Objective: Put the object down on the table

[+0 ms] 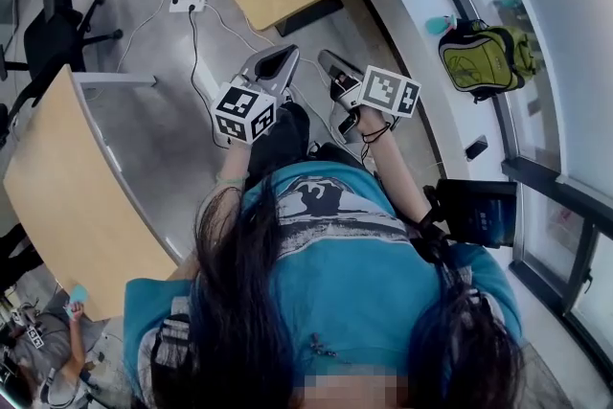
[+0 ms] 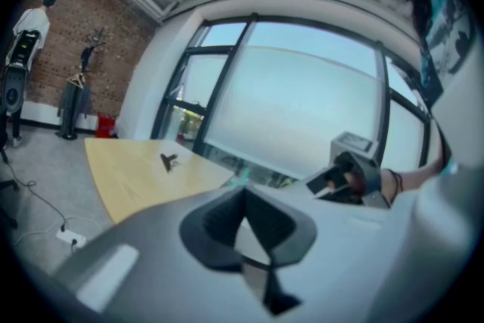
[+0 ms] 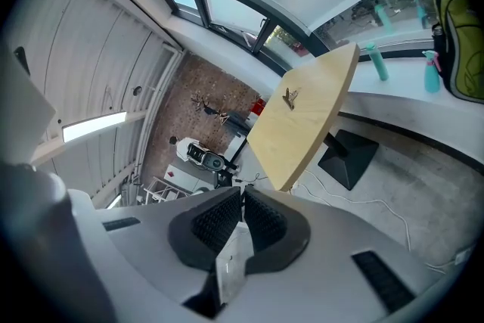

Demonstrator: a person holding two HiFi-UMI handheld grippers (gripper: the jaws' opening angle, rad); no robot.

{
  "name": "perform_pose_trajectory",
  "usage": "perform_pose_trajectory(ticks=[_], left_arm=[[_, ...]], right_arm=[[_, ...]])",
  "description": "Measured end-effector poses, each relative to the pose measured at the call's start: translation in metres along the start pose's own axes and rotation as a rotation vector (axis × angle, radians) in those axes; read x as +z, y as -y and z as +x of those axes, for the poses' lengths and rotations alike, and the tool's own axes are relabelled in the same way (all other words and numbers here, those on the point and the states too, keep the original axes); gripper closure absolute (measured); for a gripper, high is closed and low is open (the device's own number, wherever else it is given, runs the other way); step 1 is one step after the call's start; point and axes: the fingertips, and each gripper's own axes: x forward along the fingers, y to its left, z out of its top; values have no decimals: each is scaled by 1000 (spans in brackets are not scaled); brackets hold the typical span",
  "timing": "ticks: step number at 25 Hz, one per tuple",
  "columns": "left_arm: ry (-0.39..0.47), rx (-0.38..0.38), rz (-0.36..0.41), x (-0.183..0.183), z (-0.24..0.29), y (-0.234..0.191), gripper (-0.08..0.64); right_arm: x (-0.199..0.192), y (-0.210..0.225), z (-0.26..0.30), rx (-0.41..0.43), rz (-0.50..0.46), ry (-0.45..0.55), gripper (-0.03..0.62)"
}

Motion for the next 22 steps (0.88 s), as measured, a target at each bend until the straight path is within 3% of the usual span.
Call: perform_pose_trajectory(ticks=[13,22], left_arm=[[-14,4,33,-50,-59,118,557],[-28,39,24,-87,-101,175,557]], right_arm=[[-79,-8,-94,76,-1,13,566],[-140,-12,-138,108,7,-44,566]])
